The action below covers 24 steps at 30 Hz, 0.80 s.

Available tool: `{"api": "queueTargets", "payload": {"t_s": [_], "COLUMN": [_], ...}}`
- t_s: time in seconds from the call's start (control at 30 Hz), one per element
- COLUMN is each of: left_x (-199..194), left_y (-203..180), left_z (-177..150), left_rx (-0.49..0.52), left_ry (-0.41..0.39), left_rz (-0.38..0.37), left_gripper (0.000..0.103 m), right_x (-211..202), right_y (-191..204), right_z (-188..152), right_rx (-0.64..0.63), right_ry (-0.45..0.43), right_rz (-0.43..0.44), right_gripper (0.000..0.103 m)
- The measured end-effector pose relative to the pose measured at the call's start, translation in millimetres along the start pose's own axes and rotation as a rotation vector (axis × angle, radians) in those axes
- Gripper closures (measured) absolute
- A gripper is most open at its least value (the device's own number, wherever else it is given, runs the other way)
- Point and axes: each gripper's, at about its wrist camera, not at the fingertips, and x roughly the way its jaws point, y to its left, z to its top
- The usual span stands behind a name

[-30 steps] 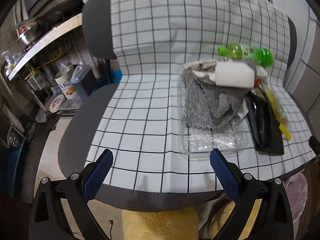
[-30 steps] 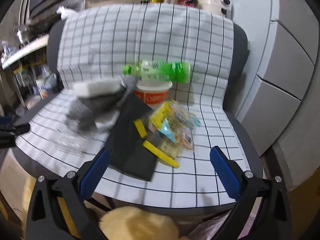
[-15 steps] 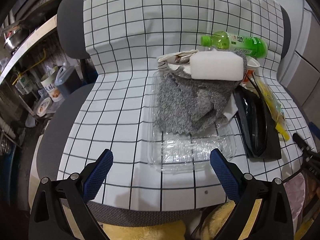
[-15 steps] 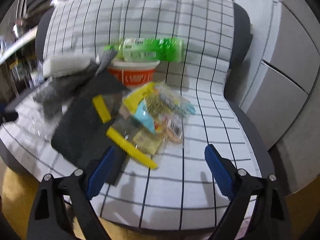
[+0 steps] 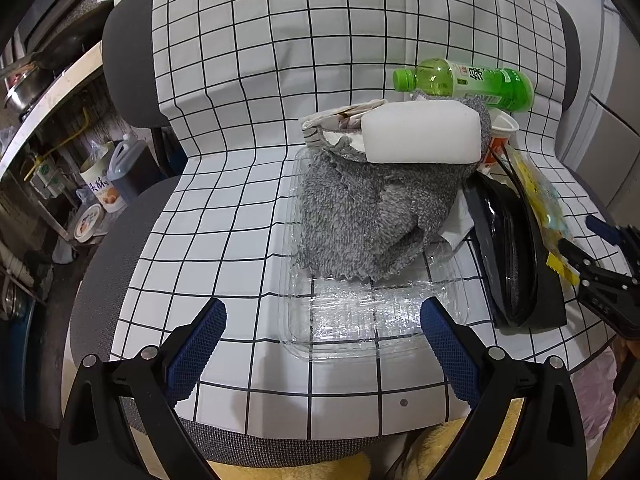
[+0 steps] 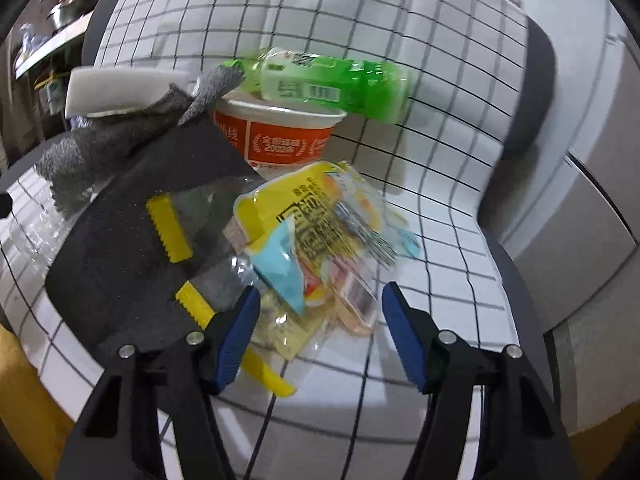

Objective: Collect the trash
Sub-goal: 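Move the right tool to the clear mango candy bag and grasp it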

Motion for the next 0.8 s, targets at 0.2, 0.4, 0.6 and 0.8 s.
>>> {"api": "queueTargets", "payload": {"t_s": [0.2,0.4,0.6,0.8], "left_x": [0.0,-8.1,-21.5,-31.3], "left_y": [0.2,4.3,-5.5,-29.8], "left_z": [0.0,-3.9,-12.6,-19.8], "left_rx": [0.002,0.001,0.034,0.069], "left_ry": [-0.001,-0.013,-0.022,-0.021], "left_rz": [0.008,0.012,0.004,-0.099], "left_gripper": [0.007,0.007,0.007,0.007], "right_x": [17.7,-15.1,-75.8,-128.8], "right_y": [-7.7,-14.3,-43.5,-59.4], "right_z": [8.8,5.5,-13.3,-42.2], "right_rx": [0.032,0.092,0.261,0.357], "right_ry": [0.021,-0.06,-0.169,-0.261], "right_rz": [0.043,0.037,0.064,0.072], "right_gripper": [0.074,0.093,0.102,0.102]}}
